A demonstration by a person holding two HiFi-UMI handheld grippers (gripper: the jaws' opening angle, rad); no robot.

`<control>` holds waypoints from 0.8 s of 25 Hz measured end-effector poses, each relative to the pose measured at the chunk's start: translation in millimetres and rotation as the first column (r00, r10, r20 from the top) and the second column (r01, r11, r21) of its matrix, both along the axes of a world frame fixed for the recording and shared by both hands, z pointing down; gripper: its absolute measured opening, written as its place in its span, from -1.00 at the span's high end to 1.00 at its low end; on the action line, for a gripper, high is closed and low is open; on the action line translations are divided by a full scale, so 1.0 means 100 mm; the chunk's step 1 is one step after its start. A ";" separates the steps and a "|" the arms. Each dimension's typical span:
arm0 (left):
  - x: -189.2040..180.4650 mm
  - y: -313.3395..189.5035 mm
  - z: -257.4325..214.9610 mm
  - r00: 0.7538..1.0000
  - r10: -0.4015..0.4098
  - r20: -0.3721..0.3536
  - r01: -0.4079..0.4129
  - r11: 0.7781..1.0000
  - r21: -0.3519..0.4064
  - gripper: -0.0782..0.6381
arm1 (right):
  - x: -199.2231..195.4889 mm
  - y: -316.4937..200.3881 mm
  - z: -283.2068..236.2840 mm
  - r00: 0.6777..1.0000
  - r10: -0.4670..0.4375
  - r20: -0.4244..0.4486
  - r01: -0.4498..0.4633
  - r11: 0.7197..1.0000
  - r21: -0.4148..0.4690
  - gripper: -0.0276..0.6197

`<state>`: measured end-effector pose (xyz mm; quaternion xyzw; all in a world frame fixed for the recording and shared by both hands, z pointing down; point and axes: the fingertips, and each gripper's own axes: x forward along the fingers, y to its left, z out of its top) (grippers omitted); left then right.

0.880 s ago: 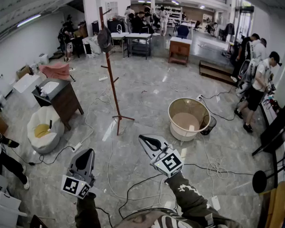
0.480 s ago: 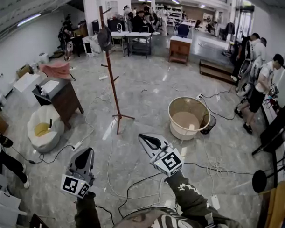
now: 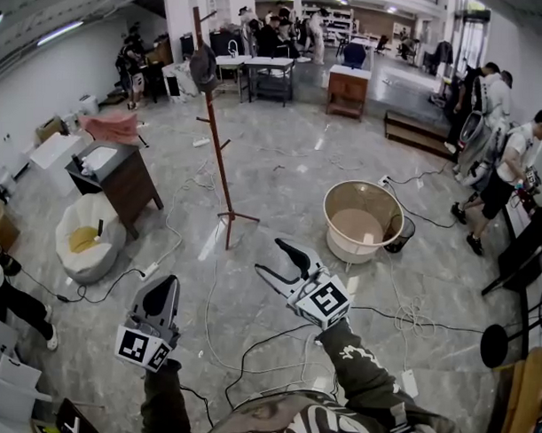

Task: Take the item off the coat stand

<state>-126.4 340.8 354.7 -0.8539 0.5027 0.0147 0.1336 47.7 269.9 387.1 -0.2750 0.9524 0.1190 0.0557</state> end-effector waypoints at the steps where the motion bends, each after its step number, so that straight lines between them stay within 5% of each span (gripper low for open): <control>1: 0.02 0.00 0.00 1.000 -0.003 0.001 0.003 1.000 0.000 0.77 | -0.01 0.00 0.02 1.000 -0.014 -0.007 0.014 1.000 -0.003 0.01; 5: 0.11 0.00 -0.01 1.000 -0.018 0.006 0.018 1.000 -0.006 0.77 | 0.01 0.01 0.06 0.998 -0.048 -0.048 0.048 0.999 -0.009 -0.38; 20: 0.55 -0.18 0.18 0.998 -0.059 0.025 0.060 0.997 -0.046 0.77 | 0.51 -0.30 0.18 0.997 -0.047 -0.058 0.048 0.999 0.016 -0.64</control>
